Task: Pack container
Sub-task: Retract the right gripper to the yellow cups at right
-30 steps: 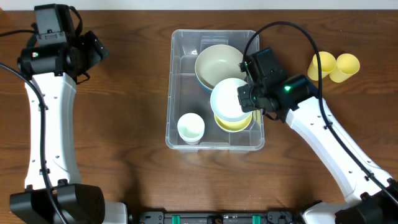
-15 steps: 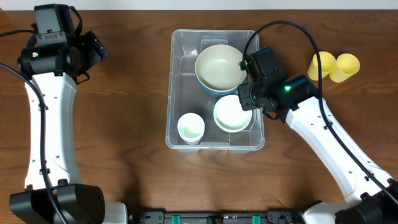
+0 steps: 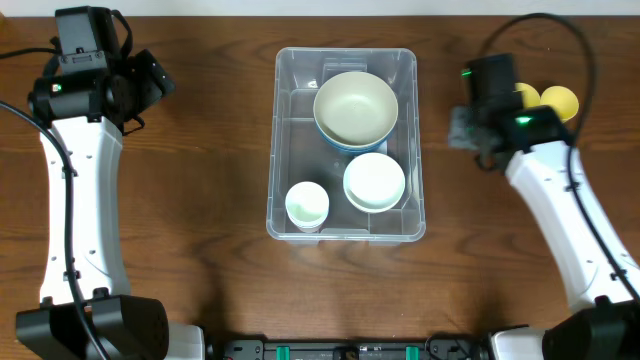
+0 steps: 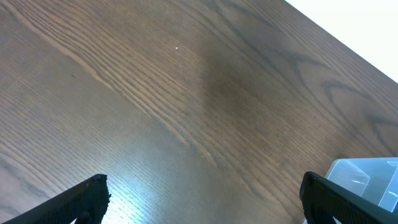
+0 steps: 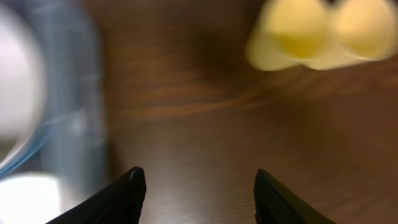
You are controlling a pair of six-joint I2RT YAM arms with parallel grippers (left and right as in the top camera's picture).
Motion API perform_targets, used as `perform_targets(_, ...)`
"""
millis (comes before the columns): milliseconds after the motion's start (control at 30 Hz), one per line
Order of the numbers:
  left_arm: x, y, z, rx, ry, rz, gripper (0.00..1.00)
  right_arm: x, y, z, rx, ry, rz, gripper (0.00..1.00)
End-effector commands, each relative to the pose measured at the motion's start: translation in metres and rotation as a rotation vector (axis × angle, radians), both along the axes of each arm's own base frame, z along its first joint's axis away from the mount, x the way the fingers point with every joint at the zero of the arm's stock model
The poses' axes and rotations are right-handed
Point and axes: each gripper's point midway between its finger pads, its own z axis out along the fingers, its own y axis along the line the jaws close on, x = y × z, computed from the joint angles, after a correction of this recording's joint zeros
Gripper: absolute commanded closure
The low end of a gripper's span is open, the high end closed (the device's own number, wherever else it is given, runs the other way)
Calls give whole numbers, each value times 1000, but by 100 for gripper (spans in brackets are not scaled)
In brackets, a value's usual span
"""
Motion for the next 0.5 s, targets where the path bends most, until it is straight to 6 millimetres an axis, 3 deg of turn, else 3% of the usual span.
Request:
perform_targets(0, 1, 4, 0, 14, 6, 10, 2, 1, -46, 4, 11, -27, -171, 42)
perform_targets(267, 1, 4, 0, 14, 6, 10, 2, 2, -133, 11, 132, -131, -432, 43)
perform_targets(467, 1, 4, 0, 14, 6, 10, 2, 5, -165, 12, 261, -199, -515, 43)
